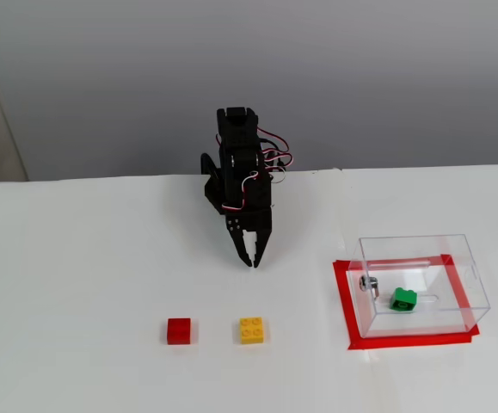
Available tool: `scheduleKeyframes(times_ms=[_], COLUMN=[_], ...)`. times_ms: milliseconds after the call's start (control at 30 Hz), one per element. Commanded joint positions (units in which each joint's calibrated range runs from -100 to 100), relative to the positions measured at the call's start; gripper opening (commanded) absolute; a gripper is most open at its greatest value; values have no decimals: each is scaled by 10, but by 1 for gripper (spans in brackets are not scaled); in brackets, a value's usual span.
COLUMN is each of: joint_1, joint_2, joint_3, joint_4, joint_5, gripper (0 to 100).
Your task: Pick the green lego brick and place it into the transparent box
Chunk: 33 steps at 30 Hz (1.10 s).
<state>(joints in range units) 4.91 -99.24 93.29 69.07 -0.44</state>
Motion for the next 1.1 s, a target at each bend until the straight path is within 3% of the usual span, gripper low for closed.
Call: scheduleKeyframes(times_ms=[0,1067], joint_1=[5,4], joint_2=[-6,-5], joint_3=[5,-14], joint_4=[-6,57], joint_5=[3,3], gripper=[1,1])
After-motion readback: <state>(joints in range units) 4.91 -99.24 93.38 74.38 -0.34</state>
